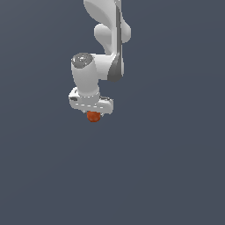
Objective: Pick up the object and move it to a goal position.
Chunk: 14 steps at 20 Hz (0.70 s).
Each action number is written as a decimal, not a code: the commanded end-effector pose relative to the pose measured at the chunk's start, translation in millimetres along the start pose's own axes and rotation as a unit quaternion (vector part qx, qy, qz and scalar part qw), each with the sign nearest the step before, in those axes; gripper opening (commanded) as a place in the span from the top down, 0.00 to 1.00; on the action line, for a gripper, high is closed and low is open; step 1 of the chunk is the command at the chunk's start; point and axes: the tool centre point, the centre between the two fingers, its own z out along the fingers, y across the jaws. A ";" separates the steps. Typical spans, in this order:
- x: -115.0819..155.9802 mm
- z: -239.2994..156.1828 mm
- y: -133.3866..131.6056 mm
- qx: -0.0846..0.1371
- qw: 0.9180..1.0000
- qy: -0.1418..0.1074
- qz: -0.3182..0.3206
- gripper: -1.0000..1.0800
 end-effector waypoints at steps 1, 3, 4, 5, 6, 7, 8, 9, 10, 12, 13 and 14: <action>-0.9 -27.4 1.0 0.000 1.000 0.001 0.000 1.00; -2.0 -50.4 1.9 0.000 1.000 0.001 0.000 1.00; -2.5 -61.8 2.3 0.000 1.000 0.001 0.000 1.00; -3.0 -73.2 2.7 0.000 1.000 0.001 0.000 1.00; -3.6 -84.4 3.1 0.000 1.000 0.001 0.000 1.00; -4.0 -95.6 3.6 0.000 1.000 0.001 0.000 1.00; -4.5 -106.6 4.0 0.000 1.000 0.001 0.000 1.00; -4.9 -117.6 4.4 0.000 1.000 0.001 0.000 1.00; -5.4 -128.5 4.8 0.000 1.000 0.001 0.000 1.00; -6.2 -150.1 5.5 0.000 1.000 0.001 0.000 1.00; -6.5 -160.8 5.9 0.000 1.000 0.001 0.000 1.00; -6.9 -171.5 6.3 0.000 1.000 0.001 0.000 1.00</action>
